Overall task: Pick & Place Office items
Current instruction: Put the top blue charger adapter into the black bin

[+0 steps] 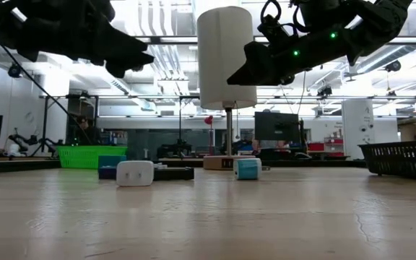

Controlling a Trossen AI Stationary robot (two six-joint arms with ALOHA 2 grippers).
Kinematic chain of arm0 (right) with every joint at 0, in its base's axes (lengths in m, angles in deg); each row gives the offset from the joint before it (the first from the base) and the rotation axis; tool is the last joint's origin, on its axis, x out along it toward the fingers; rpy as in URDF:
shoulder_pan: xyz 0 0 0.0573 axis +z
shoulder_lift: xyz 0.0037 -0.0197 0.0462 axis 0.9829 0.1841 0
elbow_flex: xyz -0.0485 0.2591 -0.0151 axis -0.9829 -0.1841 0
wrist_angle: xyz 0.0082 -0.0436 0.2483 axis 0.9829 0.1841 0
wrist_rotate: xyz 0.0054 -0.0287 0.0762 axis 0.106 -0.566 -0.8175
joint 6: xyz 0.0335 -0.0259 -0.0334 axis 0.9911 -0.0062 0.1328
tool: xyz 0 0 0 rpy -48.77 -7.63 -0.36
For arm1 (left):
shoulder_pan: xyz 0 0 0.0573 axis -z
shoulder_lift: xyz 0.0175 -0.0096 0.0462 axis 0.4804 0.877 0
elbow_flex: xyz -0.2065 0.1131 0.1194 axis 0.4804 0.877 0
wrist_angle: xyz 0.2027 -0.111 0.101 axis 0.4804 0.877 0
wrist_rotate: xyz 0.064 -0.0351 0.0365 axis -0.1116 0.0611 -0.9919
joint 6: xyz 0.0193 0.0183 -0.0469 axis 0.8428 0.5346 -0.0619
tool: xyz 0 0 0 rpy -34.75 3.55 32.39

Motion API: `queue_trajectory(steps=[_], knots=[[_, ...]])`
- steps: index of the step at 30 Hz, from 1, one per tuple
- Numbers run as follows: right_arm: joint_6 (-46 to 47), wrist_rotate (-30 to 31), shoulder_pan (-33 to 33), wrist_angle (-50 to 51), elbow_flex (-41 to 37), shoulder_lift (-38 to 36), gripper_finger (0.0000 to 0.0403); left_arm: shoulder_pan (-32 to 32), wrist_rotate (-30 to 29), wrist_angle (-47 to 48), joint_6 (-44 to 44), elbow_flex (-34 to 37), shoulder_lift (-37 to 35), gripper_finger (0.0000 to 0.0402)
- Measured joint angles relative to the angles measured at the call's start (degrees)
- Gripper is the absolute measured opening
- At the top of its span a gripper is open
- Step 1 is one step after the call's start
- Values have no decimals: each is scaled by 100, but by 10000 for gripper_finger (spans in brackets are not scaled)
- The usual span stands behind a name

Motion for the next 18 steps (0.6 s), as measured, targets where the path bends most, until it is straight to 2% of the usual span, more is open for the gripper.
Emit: queue_trajectory(steps=[4,18], knots=[[0,2,2,0,0,0,250,0,149,1,7,-30,-19,243],[0,2,1,0,0,0,259,2,109,16,9,0,-23,243]])
